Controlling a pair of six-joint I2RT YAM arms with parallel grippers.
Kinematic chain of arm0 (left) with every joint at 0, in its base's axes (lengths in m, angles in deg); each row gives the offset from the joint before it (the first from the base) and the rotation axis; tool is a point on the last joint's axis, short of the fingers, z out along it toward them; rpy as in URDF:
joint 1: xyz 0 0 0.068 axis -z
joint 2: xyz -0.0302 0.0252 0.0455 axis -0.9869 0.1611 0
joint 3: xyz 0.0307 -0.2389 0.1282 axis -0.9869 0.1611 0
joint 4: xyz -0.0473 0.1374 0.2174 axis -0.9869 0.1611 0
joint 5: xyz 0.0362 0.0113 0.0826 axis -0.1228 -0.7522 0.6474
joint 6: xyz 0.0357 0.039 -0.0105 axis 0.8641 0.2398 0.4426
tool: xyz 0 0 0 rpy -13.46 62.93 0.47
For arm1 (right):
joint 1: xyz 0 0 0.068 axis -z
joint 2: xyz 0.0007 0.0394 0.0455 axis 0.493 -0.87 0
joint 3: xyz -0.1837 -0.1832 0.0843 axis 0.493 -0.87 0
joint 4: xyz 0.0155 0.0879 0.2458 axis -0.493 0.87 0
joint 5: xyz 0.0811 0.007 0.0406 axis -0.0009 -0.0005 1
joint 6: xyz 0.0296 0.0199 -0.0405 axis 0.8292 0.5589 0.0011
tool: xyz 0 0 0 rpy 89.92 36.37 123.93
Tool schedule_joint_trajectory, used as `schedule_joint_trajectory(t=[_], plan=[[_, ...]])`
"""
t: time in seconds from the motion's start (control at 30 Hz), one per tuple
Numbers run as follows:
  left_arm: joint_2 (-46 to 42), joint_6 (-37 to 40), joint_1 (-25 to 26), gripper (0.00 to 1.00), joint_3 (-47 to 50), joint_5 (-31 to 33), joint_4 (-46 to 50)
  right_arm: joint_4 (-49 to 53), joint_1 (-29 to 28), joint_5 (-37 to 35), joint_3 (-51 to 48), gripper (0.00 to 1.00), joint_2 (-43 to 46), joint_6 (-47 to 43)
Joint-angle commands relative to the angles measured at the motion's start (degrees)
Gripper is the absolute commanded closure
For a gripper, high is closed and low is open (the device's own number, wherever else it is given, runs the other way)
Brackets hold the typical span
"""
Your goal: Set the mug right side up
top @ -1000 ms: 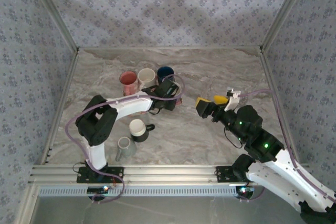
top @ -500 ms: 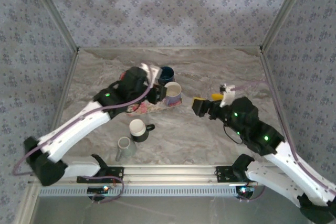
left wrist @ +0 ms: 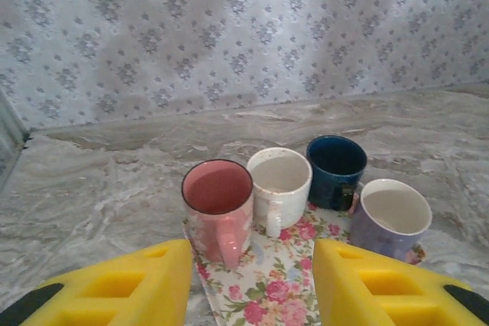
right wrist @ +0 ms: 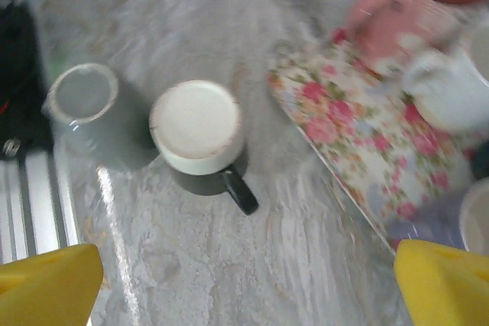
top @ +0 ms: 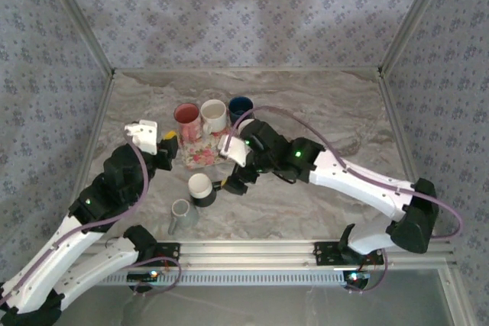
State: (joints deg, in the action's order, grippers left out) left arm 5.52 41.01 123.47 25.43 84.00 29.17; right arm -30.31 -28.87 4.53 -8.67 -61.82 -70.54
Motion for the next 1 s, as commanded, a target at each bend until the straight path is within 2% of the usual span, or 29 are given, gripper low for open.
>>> schedule_joint_trajectory(t=[0.0, 0.17, 0.37, 0.57, 0.97], plan=[[-3.5, 2.0, -0.4, 0.55, 1.1, 5.2, -4.6, 1.2, 0.5, 9.6, 7.2, 0.0, -6.2, -18.2], [-12.9, 1.4, -0.4, 0.56, 5.6, 9.5, -9.6, 10.0, -1.7, 10.8, 17.1, 0.0, -18.1, -25.2], [-15.9, 3.5, -0.4, 0.56, 7.5, 10.6, -11.6, 13.3, -3.0, 11.8, 24.9, 0.0, -27.5, -24.8], [-15.2, 3.7, -0.5, 0.56, 7.8, 9.2, -12.3, 15.1, -3.4, 13.0, 28.4, 0.0, -32.4, -23.1], [-15.1, 3.7, -1.0, 0.55, 8.3, 7.2, -13.0, 15.7, -4.3, 10.4, 30.3, 0.0, -37.1, -22.0]])
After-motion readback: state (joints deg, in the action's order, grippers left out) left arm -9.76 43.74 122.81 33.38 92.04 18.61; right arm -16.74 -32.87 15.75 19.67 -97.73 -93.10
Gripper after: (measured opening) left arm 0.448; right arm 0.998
